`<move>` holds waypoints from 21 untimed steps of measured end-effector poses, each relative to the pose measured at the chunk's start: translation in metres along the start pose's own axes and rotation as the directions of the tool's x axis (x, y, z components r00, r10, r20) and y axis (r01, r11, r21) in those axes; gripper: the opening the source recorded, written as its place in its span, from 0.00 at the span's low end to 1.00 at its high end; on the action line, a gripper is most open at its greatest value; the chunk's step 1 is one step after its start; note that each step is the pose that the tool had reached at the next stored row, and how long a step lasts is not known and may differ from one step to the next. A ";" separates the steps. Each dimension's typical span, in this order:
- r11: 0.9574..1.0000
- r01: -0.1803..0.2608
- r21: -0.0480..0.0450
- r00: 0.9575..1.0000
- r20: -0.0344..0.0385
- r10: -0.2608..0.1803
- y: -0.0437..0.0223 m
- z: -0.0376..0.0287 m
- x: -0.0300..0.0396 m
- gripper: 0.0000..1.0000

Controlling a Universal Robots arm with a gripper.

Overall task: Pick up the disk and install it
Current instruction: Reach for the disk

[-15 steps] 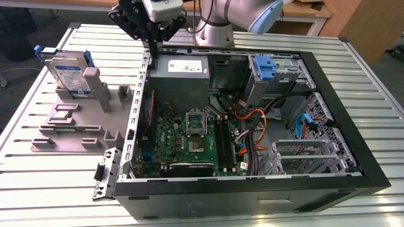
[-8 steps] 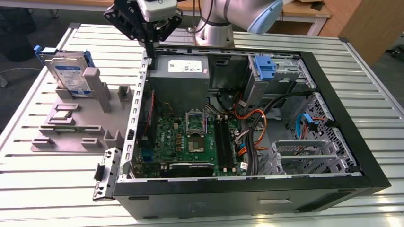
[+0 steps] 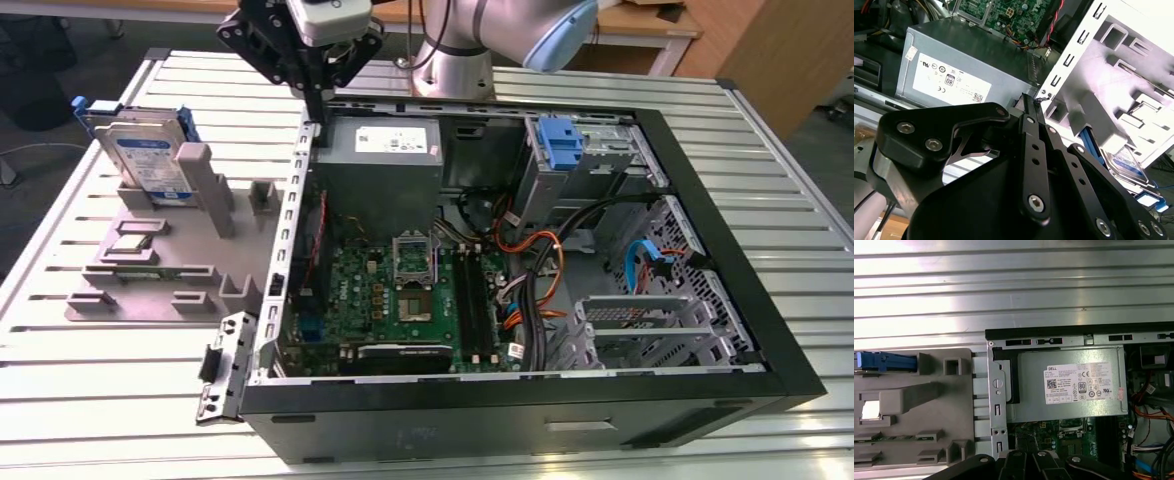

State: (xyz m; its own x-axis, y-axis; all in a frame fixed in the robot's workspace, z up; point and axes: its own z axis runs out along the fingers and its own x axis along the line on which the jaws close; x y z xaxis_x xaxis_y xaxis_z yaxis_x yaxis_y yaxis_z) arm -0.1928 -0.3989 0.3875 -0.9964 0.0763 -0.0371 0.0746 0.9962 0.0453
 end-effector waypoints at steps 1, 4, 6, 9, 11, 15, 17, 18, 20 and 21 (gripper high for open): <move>1.000 0.000 0.000 1.000 0.000 0.000 -0.0001 0.0001 0.0006 0.10; 1.000 0.000 0.000 1.000 0.000 0.000 -0.0002 0.0004 0.0030 0.10; 1.000 0.000 0.000 1.000 0.000 0.000 -0.0004 0.0006 0.0046 0.10; 1.000 0.000 0.000 1.000 0.000 0.000 -0.0005 0.0010 0.0070 0.10; 1.000 0.000 0.000 1.000 0.000 0.000 -0.0007 0.0012 0.0086 0.10; 1.000 0.000 0.000 1.000 0.000 0.000 -0.0009 0.0015 0.0110 0.10; 1.000 0.000 0.000 1.000 0.000 0.000 -0.0009 0.0016 0.0120 0.10; 1.000 0.000 0.000 1.000 0.000 0.000 -0.0010 0.0016 0.0125 0.10; 1.000 0.000 0.000 1.000 0.000 0.000 -0.0011 0.0018 0.0135 0.10; 1.000 0.000 0.000 1.000 0.000 0.000 -0.0011 0.0018 0.0139 0.10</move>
State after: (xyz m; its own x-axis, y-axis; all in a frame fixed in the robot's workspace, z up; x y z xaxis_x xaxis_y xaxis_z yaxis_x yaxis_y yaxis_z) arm -0.2067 -0.3989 0.3851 -0.9964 0.0762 -0.0371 0.0745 0.9962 0.0453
